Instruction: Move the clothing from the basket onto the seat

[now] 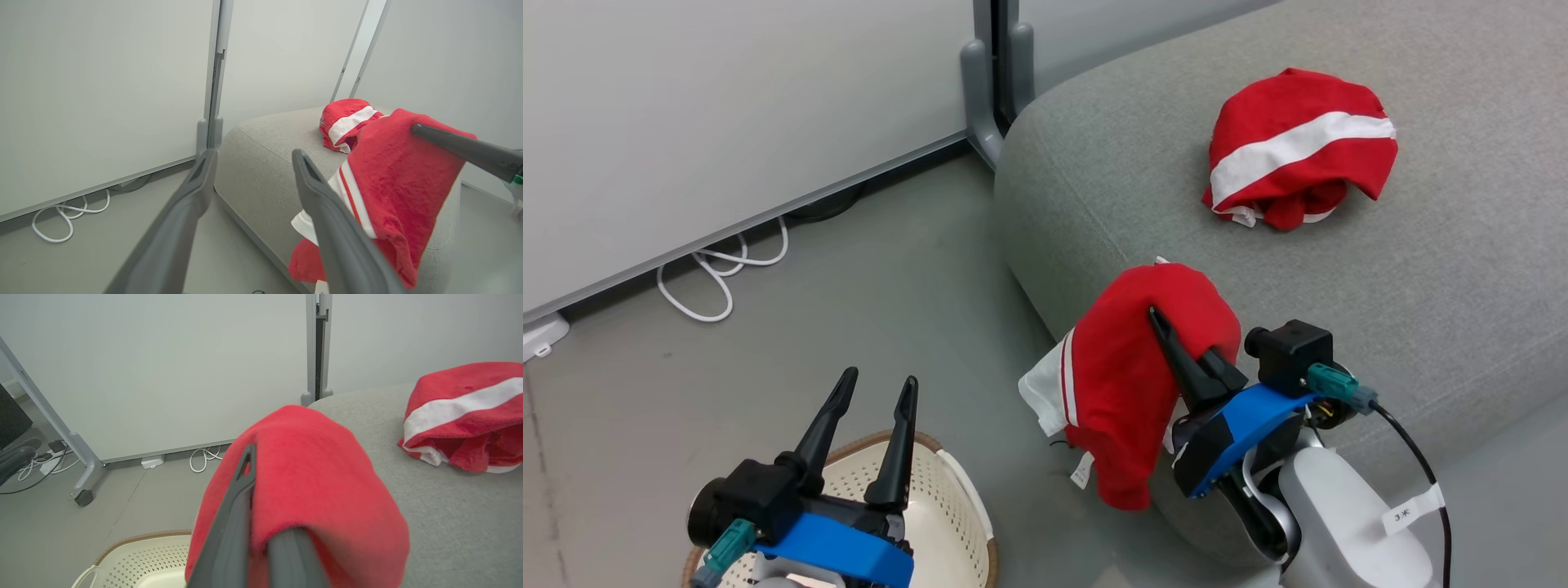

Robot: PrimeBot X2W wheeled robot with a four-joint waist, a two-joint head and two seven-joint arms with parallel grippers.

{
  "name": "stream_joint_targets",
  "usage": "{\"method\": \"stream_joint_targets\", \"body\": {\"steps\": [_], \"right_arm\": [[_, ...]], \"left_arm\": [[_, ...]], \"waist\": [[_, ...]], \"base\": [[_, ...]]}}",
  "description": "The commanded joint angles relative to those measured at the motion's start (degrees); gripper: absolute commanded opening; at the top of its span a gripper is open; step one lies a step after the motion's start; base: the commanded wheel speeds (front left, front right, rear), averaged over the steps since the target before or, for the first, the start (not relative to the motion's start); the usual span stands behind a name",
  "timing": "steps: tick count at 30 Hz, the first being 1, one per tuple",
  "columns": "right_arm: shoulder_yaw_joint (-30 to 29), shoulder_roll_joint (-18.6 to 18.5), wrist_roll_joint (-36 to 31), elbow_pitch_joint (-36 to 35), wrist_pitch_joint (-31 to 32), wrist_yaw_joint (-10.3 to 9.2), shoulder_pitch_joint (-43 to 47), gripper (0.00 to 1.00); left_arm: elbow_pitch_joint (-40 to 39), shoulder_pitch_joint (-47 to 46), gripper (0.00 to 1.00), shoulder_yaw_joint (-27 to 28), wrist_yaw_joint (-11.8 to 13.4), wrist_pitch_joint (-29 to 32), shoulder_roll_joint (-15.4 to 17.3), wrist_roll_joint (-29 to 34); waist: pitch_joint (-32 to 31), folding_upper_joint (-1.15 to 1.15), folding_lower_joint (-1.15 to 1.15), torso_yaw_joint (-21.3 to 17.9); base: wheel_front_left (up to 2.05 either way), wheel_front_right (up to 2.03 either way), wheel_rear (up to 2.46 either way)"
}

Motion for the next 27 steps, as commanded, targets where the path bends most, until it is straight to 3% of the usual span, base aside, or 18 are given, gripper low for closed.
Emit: {"method": "stream_joint_targets", "body": {"steps": [1,14,27], "right_arm": [[-0.44,-0.03,0.01,-0.6,-0.4,0.03,0.96,0.0],[-1.59,-0.02,0.08,-2.77,-0.06,0.03,2.95,0.0],[-9.16,-0.16,-4.83,-5.45,0.83,0.03,-3.12,0.0]], "left_arm": [[-0.2,-0.74,1.0,-0.27,-0.05,-0.15,0.36,0.3],[0.19,-1.98,1.0,-0.61,-0.05,-0.15,0.96,0.39],[-0.19,-3.8,1.0,-2.25,-0.06,-0.15,1.7,0.64]], "waist": [[0.58,0.0,0.0,-1.17],[1.76,0.0,0.0,-3.7],[4.95,0.0,0.0,-1.27]], "base": [[0.0,0.0,0.0],[0.0,0.0,0.0],[0.0,0.0,0.0]]}}
